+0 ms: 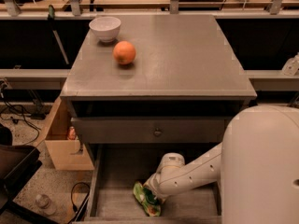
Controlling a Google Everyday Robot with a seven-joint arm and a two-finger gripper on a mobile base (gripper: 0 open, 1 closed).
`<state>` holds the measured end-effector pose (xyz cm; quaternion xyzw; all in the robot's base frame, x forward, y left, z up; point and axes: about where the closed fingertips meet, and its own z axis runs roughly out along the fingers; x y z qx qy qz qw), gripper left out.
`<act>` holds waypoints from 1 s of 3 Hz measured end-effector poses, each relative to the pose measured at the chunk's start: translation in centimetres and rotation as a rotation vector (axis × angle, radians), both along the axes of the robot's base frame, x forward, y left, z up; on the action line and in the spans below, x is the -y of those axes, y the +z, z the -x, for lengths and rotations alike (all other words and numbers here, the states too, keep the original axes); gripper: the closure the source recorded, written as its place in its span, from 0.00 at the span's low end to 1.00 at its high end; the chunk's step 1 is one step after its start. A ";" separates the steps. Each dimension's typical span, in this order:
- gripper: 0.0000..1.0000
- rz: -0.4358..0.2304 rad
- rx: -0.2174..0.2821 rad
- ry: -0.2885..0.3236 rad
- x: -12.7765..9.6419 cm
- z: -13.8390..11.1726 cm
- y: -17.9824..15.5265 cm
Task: Pick green rice chip bag from middle drawer and place on counter
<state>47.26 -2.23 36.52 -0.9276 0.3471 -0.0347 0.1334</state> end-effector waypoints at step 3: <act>1.00 -0.112 0.129 -0.023 0.6 2.5 12.2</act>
Offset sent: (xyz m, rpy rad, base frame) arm -0.0106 -0.0124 0.1837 0.1314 -0.1979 -0.0346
